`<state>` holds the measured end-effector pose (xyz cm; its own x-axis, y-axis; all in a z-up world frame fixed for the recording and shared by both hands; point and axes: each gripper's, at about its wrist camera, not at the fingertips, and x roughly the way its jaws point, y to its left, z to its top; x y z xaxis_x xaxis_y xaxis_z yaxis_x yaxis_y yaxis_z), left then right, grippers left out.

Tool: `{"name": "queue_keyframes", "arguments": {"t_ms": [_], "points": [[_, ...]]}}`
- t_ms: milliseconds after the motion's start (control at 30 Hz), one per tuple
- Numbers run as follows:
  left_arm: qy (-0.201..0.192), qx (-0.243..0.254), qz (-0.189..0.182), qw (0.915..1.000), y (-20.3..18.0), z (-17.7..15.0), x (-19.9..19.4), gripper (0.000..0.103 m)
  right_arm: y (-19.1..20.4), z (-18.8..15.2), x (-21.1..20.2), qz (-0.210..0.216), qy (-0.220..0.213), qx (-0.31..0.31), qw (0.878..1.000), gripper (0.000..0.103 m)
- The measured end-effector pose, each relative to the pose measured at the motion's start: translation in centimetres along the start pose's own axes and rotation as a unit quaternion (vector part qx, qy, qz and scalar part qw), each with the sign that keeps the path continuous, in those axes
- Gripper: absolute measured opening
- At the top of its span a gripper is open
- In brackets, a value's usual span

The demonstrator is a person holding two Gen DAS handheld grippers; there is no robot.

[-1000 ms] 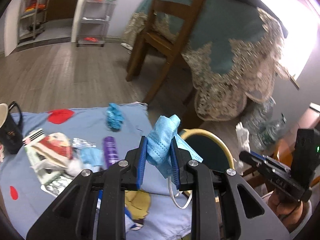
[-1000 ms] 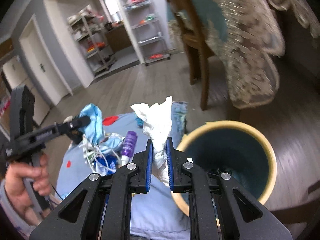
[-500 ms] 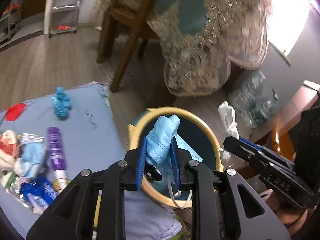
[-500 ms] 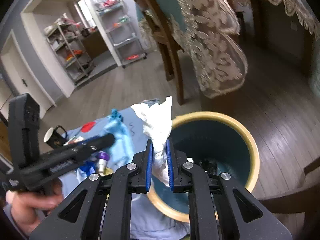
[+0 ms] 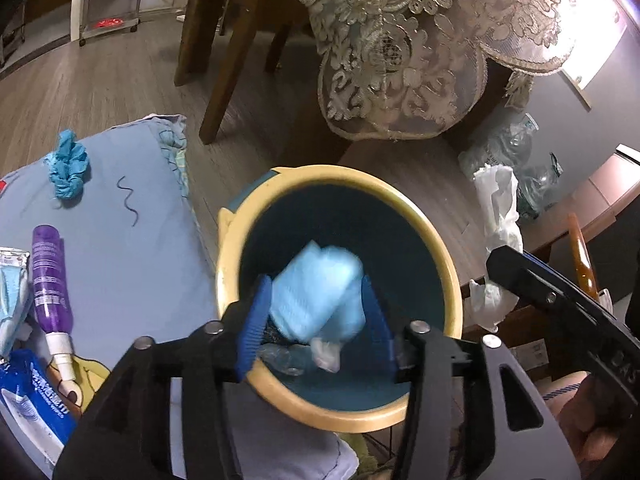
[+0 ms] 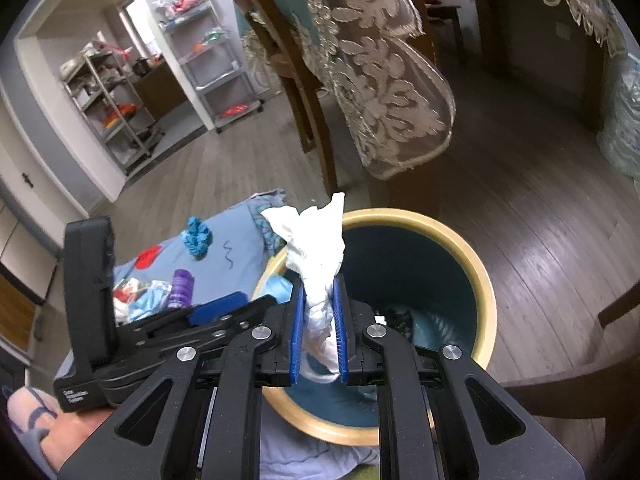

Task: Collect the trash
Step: 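Open the right gripper to drop the white tissue into the bin, then grasp the blue glove with the right gripper while the left gripper grasps the snack wrapper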

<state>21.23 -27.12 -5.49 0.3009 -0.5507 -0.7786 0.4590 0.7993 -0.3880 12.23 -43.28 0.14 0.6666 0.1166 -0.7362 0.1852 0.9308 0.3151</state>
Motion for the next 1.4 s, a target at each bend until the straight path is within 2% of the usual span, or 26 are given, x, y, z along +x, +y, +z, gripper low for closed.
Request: {"name": "queue_keyframes", "arguments": {"t_ms": [100,200,267,400,500,733,1033,1267,1400], "points": [[-0.006,-0.005,-0.003,1.0,0.6,0.1,-0.6,0.055,-0.1,0.0,0.2,-0.005,0.003,0.002,1.0,0.017],[-0.009,-0.011,-0.005,0.9999,1.1,0.1,-1.3,0.056,-0.1,0.0,0.3,-0.011,0.003,0.001,1.0,0.023],[-0.011,-0.013,-0.005,0.9998,1.3,0.1,-1.7,0.057,-0.1,0.0,0.4,-0.021,0.004,0.004,1.0,0.03],[-0.022,-0.015,0.001,0.9997,2.1,0.1,-3.1,0.06,-0.5,0.0,0.4,-0.03,0.002,0.012,0.999,0.066],[-0.031,-0.015,0.004,0.9994,2.7,0.0,-4.2,0.062,-0.5,0.0,0.2,-0.029,-0.003,0.014,0.999,0.072],[-0.053,-0.01,0.018,0.9984,4.2,-0.4,-7.2,0.066,-0.4,0.1,0.0,-0.021,-0.008,0.016,1.0,0.078],[-0.083,-0.013,0.06,0.9947,7.3,-0.8,-10.5,0.075,0.8,-0.1,0.4,-0.008,-0.007,0.0,1.0,0.079],[-0.098,-0.06,0.101,0.9883,12.5,-1.5,-13.2,0.075,2.0,-0.3,1.1,0.0,-0.001,-0.01,1.0,0.079],[-0.109,-0.095,0.124,0.9817,16.1,-2.5,-15.0,0.075,2.9,-0.5,1.7,0.008,0.007,-0.02,1.0,0.079]]}}
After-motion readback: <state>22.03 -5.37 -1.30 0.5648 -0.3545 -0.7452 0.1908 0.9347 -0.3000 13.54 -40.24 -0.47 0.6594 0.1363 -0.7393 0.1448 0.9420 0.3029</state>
